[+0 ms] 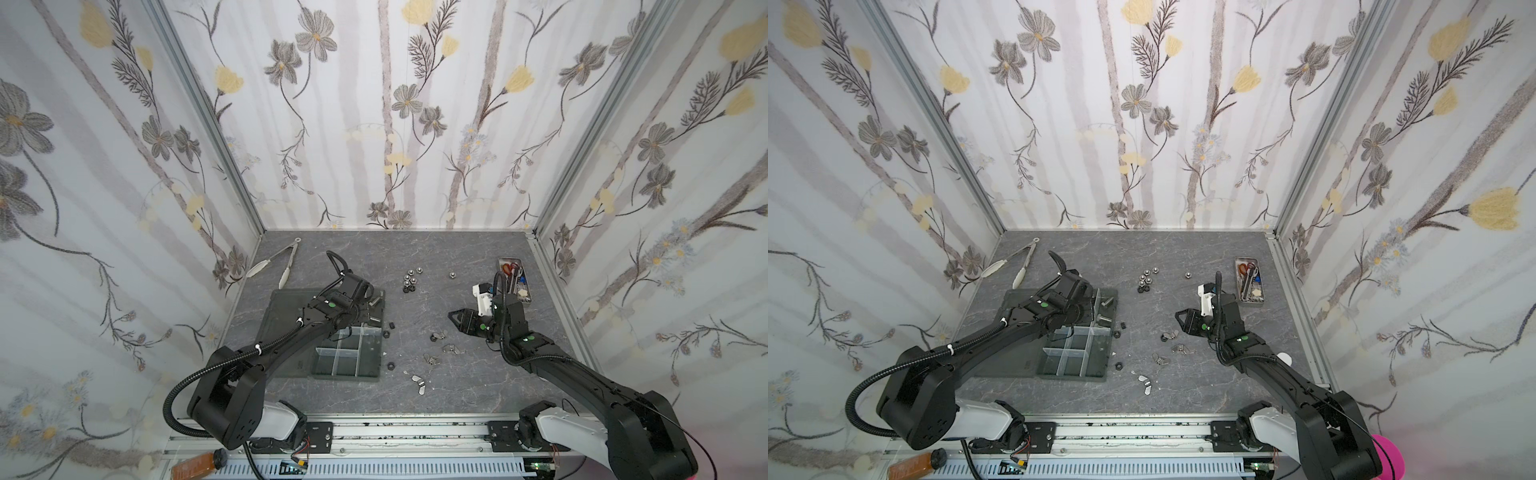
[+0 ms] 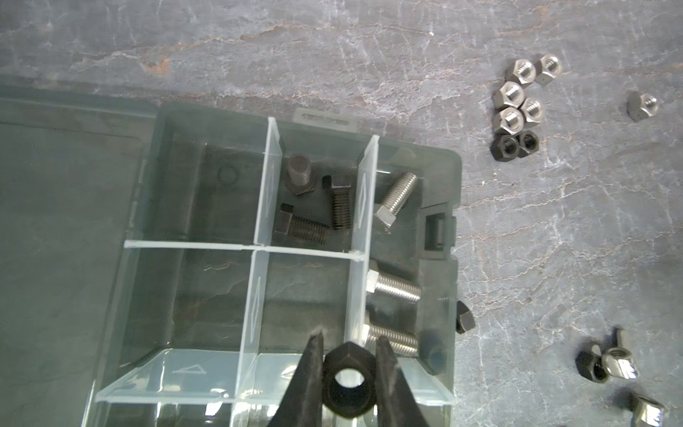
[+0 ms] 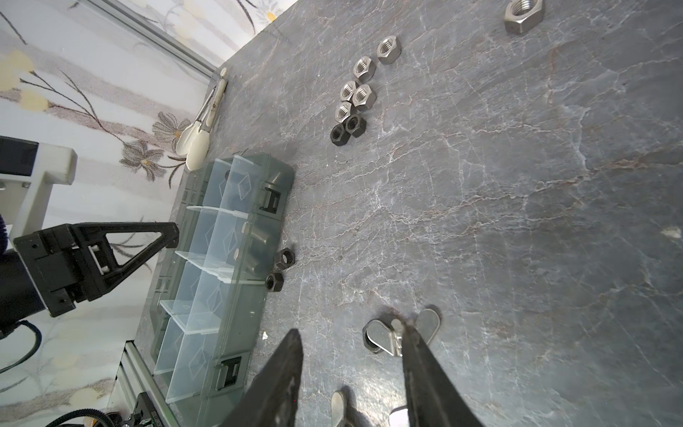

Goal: Sort the screws and nuts into containers

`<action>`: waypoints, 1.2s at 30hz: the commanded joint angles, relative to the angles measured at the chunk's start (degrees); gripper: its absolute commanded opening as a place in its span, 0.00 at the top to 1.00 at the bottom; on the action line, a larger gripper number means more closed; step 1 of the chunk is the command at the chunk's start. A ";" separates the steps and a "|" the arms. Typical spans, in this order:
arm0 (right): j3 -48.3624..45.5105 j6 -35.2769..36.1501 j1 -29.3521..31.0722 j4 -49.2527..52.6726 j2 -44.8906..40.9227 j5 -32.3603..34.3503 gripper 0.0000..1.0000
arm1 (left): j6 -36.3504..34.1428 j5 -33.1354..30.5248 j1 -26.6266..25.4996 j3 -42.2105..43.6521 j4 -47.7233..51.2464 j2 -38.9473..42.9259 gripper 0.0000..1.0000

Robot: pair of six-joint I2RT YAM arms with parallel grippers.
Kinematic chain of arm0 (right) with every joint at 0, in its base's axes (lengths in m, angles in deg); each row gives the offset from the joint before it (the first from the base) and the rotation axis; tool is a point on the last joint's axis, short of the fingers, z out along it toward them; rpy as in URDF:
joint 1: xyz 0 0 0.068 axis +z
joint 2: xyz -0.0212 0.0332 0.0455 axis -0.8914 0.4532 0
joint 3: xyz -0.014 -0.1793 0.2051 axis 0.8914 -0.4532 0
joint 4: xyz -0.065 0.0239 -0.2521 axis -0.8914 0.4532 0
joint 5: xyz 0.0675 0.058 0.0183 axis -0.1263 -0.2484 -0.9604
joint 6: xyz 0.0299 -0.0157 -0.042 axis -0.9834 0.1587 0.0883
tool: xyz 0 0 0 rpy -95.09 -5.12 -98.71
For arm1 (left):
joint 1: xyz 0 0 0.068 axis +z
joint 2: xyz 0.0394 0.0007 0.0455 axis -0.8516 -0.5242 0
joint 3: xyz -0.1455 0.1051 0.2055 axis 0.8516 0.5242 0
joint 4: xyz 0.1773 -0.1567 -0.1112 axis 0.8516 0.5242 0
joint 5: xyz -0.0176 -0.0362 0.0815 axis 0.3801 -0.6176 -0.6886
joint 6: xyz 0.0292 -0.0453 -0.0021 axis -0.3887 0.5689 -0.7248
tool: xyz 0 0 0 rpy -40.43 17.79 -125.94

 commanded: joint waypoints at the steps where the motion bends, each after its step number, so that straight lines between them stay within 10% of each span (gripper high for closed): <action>1: 1.36 0.44 0.40 -1.74 1.06 0.21 0.55 | 1.60 -1.72 0.49 1.55 -1.89 0.60 0.79; 11: 2.12 2.26 1.20 0.72 0.76 1.75 0.55 | 0.79 -2.53 2.15 2.83 -2.11 -1.99 0.77; 36: 18.57 8.82 17.58 14.03 15.17 16.22 0.62 | -1.94 -3.21 2.17 -1.94 2.88 13.73 0.18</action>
